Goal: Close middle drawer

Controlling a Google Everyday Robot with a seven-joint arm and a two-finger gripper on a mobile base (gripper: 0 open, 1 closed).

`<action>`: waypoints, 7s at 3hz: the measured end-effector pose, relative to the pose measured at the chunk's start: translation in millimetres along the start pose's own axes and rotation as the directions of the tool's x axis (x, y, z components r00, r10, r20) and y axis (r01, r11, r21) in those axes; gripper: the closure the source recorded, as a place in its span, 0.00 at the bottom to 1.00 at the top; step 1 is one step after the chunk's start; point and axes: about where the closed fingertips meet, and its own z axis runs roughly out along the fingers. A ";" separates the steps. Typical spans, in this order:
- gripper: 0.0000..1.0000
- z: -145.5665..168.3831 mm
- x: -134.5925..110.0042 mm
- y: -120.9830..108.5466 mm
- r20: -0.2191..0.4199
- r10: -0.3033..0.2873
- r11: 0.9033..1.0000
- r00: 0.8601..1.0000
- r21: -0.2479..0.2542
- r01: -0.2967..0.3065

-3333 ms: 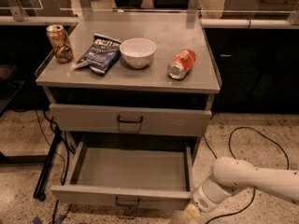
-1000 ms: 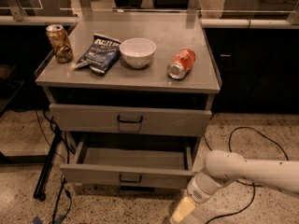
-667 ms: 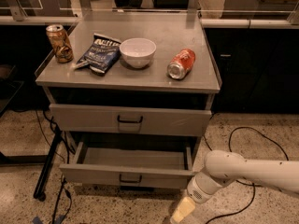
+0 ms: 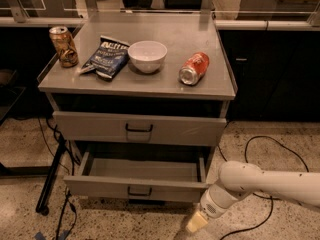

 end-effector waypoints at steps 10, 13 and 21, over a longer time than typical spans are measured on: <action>0.51 29.2 -102.7 -35.4 0.029 -0.135 0.976 0.990 0.175 0.128; 0.00 29.3 -102.7 -35.3 0.029 -0.135 0.976 0.990 0.175 0.128; 1.00 1.8 -162.4 -86.1 0.091 -0.115 0.941 0.989 0.328 0.079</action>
Offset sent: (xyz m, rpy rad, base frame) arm 0.0287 0.0293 0.0071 0.0111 -0.0584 0.0760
